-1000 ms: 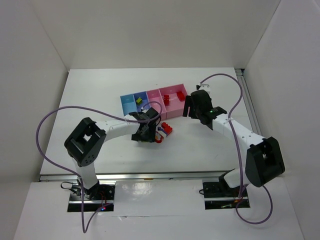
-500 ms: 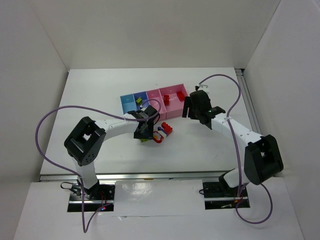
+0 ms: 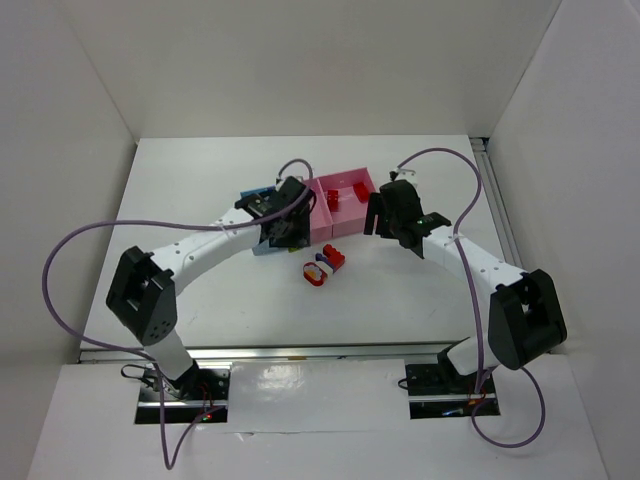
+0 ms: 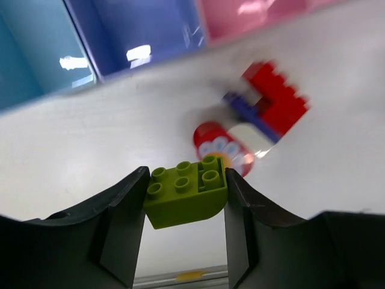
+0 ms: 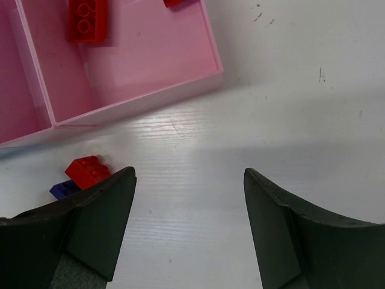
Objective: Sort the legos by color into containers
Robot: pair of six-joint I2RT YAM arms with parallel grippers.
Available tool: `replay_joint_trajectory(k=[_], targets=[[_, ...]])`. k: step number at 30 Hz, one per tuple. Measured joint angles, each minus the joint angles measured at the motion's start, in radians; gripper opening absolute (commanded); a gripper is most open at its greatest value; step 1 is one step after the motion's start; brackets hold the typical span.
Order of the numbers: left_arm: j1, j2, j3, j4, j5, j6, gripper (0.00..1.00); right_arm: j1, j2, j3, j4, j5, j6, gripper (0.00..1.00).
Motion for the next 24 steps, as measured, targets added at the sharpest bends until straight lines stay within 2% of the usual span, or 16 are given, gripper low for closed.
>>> replay_joint_trajectory(k=[4,10,13,19,22,24], targets=[[0.077,0.026,0.158,-0.020,0.008,0.019,0.49,0.000,0.000,0.001,0.000,-0.002,-0.001,0.80],[0.215,0.201,0.399,-0.012,0.016,0.042,0.49,0.000,0.000,0.002,0.000,-0.015,-0.002,0.80],[0.240,0.285,0.443,-0.021,0.017,0.049,0.54,0.000,0.000,0.002,0.000,-0.037,-0.003,0.82],[0.245,0.365,0.453,-0.042,0.029,0.070,0.95,0.021,-0.001,0.002,-0.001,-0.126,-0.018,0.87],[0.245,0.365,0.457,-0.042,0.034,0.076,0.96,0.063,-0.001,0.002,-0.004,-0.150,-0.023,0.87],[0.245,0.365,0.458,-0.039,0.035,0.077,0.93,0.090,-0.001,0.002,-0.005,-0.158,-0.023,0.87]])
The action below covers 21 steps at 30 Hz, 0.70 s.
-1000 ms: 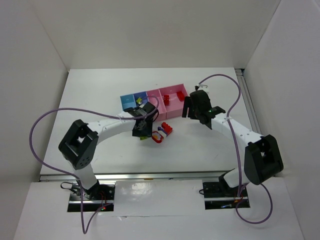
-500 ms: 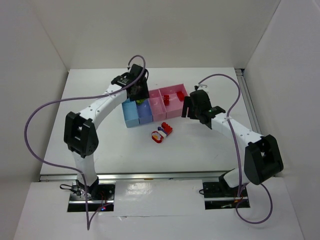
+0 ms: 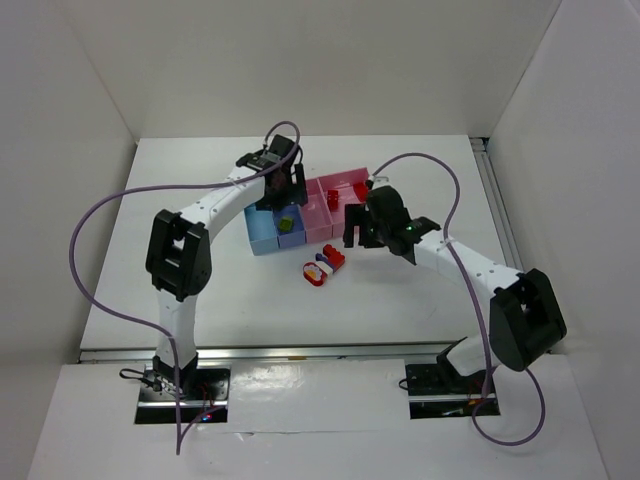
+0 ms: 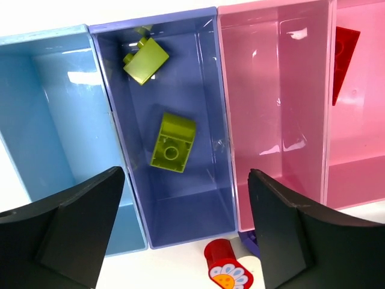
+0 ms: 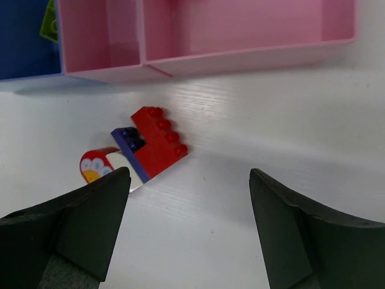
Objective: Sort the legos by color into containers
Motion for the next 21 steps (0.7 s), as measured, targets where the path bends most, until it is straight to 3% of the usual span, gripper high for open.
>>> replay_joint_trajectory(k=[4,10,13,14,21], targets=[[-0.030,-0.042,-0.051,0.027,-0.015,0.034,0.87,0.033,-0.002,-0.012,0.007,-0.002,0.029,0.86],[-0.208,-0.317,-0.330,0.092,0.055,0.151,0.81,0.034,-0.104,-0.125,0.009,0.067,0.117,0.84],[-0.293,-0.411,-0.431,0.121,0.114,0.179,0.92,0.026,-0.203,-0.167,0.003,0.119,0.150,0.84],[-0.313,-0.433,-0.471,0.137,0.131,0.187,1.00,0.024,-0.237,-0.173,0.004,0.138,0.159,0.84],[-0.392,-0.333,-0.549,0.167,0.120,0.286,1.00,0.004,-0.307,-0.183,0.003,0.201,0.193,0.84]])
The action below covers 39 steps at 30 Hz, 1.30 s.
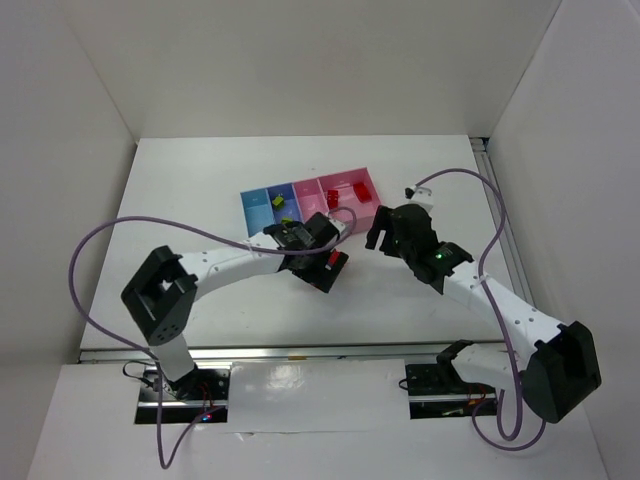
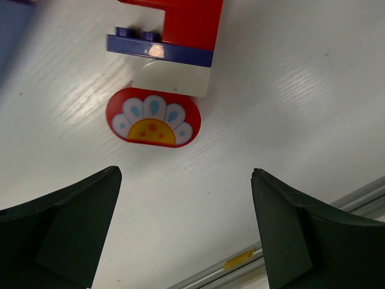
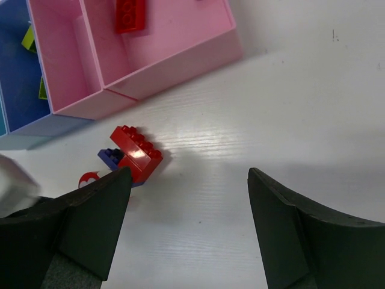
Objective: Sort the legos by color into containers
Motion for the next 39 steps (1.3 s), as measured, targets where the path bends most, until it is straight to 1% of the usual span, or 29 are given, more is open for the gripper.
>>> replay_joint_trajectory(k=[4,12,14,16,19,22,26,27,28,29,31,32,33,34,35,37,39], targets=[[-0.019,0.083,-0.006,0.032,-0.024,0.032,0.99,0.000,0.000,-0.003,-0.005,0.014,0.008,0.84],[0.006,0.140,-0.013,0.100,-0.080,0.079,0.92,0.000,0.000,-0.003,-0.005,0.015,0.008,0.84],[0.013,0.151,-0.012,0.108,-0.089,0.092,0.92,0.000,0.000,-0.003,-0.005,0.015,0.008,0.84],[0.023,0.162,-0.010,0.116,-0.090,0.107,0.92,0.000,0.000,-0.003,-0.005,0.015,0.008,0.84],[0.034,0.173,-0.009,0.140,-0.075,0.129,0.89,-0.007,0.000,-0.003,-0.005,0.009,0.008,0.86],[0.035,0.174,-0.011,0.179,-0.040,0.134,0.82,-0.050,0.000,-0.019,0.018,-0.065,0.010,0.86],[0.032,0.174,-0.013,0.227,0.002,0.149,0.76,-0.195,0.016,-0.108,0.078,-0.269,0.020,0.86],[0.030,0.174,-0.016,0.237,0.006,0.151,0.73,-0.223,0.028,-0.128,0.087,-0.320,0.023,0.87],[0.027,0.174,-0.019,0.245,0.008,0.153,0.68,-0.253,0.050,-0.146,0.097,-0.381,0.030,0.87],[0.024,0.174,-0.021,0.251,0.010,0.156,0.66,-0.270,0.071,-0.162,0.110,-0.433,0.034,0.87],[0.019,0.174,-0.024,0.263,0.013,0.156,0.58,-0.290,0.107,-0.185,0.137,-0.540,0.045,0.87],[0.019,0.172,-0.026,0.266,0.013,0.156,0.54,-0.296,0.119,-0.196,0.146,-0.569,0.050,0.87],[0.015,0.171,-0.027,0.266,0.013,0.156,0.51,-0.304,0.123,-0.206,0.160,-0.611,0.056,0.87],[0.013,0.167,-0.031,0.266,0.015,0.156,0.51,-0.309,0.124,-0.212,0.171,-0.651,0.060,0.87],[0.012,0.161,-0.037,0.264,0.017,0.156,0.43,-0.316,0.129,-0.214,0.182,-0.687,0.064,0.87],[0.010,0.148,-0.045,0.251,0.024,0.156,0.37,-0.327,0.144,-0.214,0.214,-0.744,0.077,0.87],[0.008,0.136,-0.045,0.238,0.036,0.156,0.22,-0.333,0.161,-0.219,0.248,-0.789,0.096,0.87]])
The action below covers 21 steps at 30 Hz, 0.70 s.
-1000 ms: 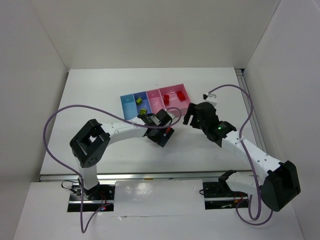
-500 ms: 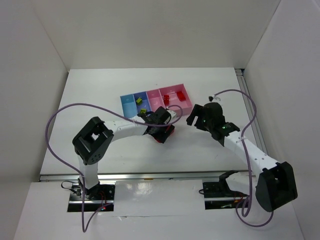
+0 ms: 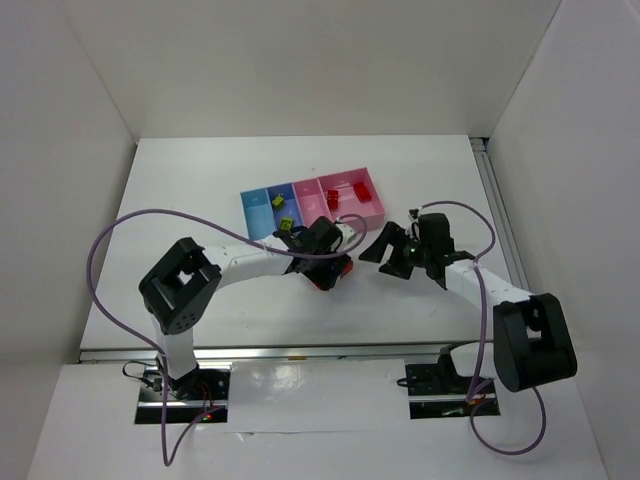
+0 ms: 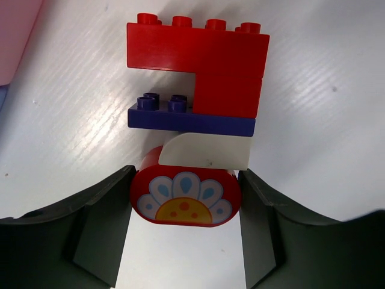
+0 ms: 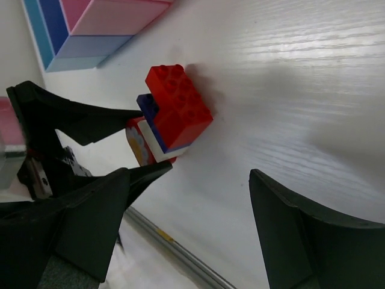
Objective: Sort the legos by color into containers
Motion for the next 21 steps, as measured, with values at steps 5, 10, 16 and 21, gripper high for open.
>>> replay_joint_trajectory(k=[5,10,16,21], targets=[[0.000,-0.053,0.000,-0.025,0.033,-0.002,0.03,-0.006,0.079,-0.037,0.124,-0.103,0.069,0.87],[0.000,-0.097,0.000,-0.032,0.057,-0.001,0.00,-0.006,0.123,-0.074,0.205,-0.176,0.113,0.87],[0.000,-0.099,0.000,-0.058,0.088,-0.001,0.00,-0.006,0.128,-0.074,0.282,-0.227,0.127,0.86],[0.000,-0.099,0.000,-0.076,0.100,-0.001,0.00,-0.007,0.205,-0.059,0.366,-0.277,0.156,0.75]])
